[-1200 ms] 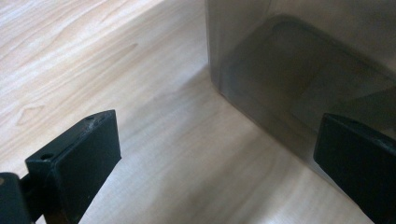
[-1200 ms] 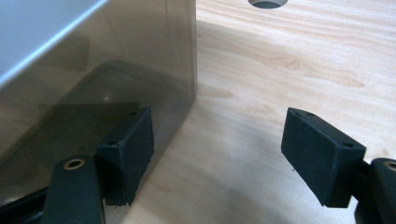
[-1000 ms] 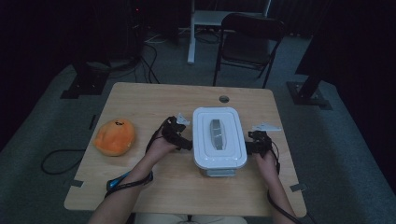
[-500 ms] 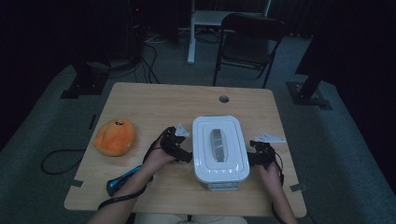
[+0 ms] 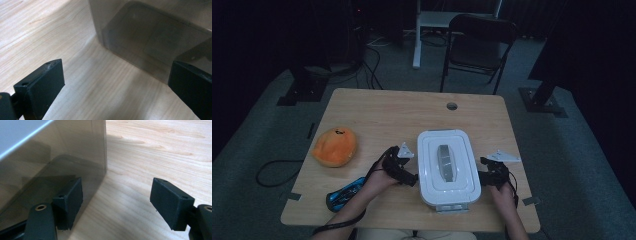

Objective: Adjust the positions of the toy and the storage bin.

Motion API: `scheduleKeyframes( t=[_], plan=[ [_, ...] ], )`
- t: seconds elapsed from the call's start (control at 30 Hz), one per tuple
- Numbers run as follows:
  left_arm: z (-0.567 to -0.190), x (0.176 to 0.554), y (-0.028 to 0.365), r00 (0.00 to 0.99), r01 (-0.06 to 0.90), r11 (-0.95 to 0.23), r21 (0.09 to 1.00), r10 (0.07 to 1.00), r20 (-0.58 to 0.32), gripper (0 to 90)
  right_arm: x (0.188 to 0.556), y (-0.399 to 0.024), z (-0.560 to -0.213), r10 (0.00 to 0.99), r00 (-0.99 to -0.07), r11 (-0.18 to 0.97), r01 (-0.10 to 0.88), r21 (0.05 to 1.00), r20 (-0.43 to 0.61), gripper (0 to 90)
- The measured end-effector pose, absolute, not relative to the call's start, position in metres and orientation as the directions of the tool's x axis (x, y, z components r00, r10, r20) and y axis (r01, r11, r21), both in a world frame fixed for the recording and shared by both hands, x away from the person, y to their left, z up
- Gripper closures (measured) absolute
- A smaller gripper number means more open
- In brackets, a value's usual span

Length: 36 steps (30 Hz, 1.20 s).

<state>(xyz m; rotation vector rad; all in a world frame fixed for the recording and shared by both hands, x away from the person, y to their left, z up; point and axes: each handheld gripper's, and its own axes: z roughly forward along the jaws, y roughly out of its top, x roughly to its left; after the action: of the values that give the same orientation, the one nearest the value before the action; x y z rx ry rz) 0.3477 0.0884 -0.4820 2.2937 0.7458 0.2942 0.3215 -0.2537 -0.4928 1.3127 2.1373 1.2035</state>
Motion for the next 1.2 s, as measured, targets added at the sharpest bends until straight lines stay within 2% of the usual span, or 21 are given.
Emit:
scheduleKeyframes(
  t=[0.2, 0.37, 0.43, 0.6, 0.97, 1.2],
  plan=[
    [-0.481, 0.337, 0.088, 0.824, 0.410, -0.605, 0.683, 0.566, 0.007, 1.1, 0.312, -0.256, -0.494, 0.851, -0.508, 0.201, 0.552, 0.809, 0.135, 25.7],
    [-0.483, 0.338, 0.093, 0.827, 0.419, -0.580, 0.699, 0.562, -0.029, 1.0, 0.313, -0.261, -0.491, 0.847, -0.515, 0.204, 0.545, 0.814, 0.133, 18.9],
    [-0.484, 0.340, 0.097, 0.827, 0.419, -0.576, 0.702, 0.561, -0.034, 1.1, 0.314, -0.265, -0.486, 0.867, -0.487, 0.208, 0.541, 0.815, 0.102, 17.4],
    [-0.483, 0.345, 0.103, 0.827, 0.415, -0.571, 0.709, 0.561, -0.031, 1.1, 0.315, -0.275, -0.481, 0.880, -0.460, 0.169, 0.539, 0.825, 0.121, 15.7],
    [-0.484, 0.390, 0.146, 0.768, 0.462, -0.538, 0.705, 0.640, -0.015, 1.1, 0.311, -0.291, -0.462, 0.881, -0.439, 0.092, 0.524, 0.847, 0.176, 13.6],
    [-0.492, 0.416, 0.158, 0.737, 0.487, -0.541, 0.686, 0.675, 0.010, 1.1, 0.306, -0.295, -0.430, 0.870, -0.453, 0.066, 0.495, 0.866, 0.193, 13.4]
  ],
)
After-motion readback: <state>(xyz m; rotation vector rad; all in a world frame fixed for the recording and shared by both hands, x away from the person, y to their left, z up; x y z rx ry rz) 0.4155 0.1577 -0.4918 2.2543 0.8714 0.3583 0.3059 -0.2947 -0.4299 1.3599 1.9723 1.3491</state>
